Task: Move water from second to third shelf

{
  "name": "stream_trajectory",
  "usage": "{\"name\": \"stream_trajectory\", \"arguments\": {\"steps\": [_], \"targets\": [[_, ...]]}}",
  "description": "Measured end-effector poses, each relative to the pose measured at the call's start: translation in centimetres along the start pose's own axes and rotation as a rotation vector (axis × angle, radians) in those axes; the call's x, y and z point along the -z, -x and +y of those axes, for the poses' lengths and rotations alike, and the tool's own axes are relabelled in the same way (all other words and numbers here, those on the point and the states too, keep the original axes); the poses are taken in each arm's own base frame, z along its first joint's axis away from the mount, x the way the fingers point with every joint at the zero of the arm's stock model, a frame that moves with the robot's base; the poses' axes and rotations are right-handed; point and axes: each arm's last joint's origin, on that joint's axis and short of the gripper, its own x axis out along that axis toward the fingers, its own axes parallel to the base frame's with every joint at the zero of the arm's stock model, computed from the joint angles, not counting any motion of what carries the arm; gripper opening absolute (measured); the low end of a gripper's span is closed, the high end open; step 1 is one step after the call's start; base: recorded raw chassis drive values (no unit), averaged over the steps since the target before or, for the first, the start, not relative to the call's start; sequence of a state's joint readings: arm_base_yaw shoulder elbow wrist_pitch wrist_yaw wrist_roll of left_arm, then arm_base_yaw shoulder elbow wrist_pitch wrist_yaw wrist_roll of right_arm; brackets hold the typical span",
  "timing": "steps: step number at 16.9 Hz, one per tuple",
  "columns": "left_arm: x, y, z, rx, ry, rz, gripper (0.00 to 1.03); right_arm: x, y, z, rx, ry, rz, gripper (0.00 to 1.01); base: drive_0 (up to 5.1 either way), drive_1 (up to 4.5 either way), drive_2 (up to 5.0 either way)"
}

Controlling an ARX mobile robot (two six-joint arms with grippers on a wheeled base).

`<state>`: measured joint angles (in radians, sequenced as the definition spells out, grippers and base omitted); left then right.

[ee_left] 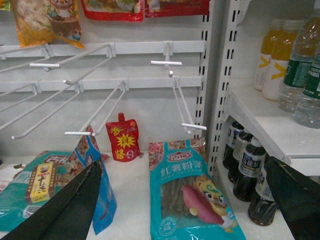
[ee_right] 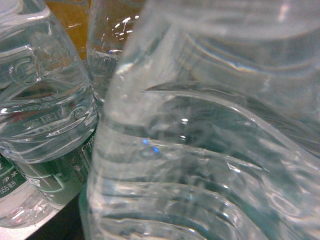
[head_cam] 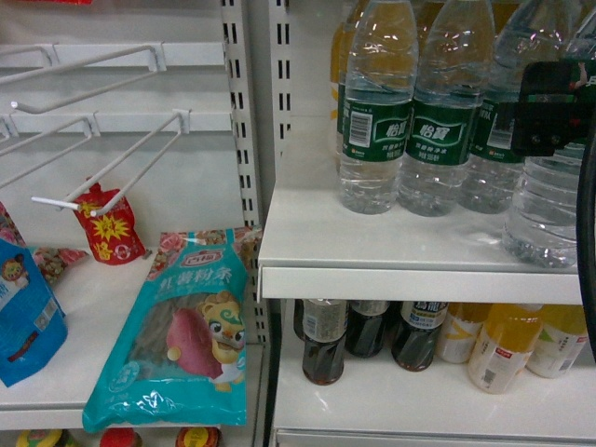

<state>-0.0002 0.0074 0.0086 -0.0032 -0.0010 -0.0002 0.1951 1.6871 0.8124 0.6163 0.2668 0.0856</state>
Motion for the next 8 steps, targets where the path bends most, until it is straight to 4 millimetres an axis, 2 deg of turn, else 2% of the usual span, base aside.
{"name": "stream_trajectory", "arguments": {"steps": [1, 2, 3, 8], "targets": [[-0.01, 0.00, 0.00, 0.000, 0.000, 0.000, 0.98, -0.02, 0.00, -0.01, 0.002, -0.001, -0.002, 0.93, 0.0, 0.00, 0.0], [-0.01, 0.00, 0.00, 0.000, 0.000, 0.000, 0.98, -0.02, 0.00, -0.01, 0.002, -0.001, -0.002, 1.00, 0.0, 0.00, 0.0], [-0.01, 0.00, 0.00, 0.000, 0.000, 0.000, 0.98, -0.03, 0.00, -0.01, 0.002, -0.001, -0.003, 0.97, 0.0, 0.00, 0.0], [-0.01, 0.00, 0.00, 0.000, 0.000, 0.000, 0.98, -0.28, 0.52, -0.13, 0.005, 0.005, 0.014, 0.98, 0.0, 0.00, 0.0]]}}
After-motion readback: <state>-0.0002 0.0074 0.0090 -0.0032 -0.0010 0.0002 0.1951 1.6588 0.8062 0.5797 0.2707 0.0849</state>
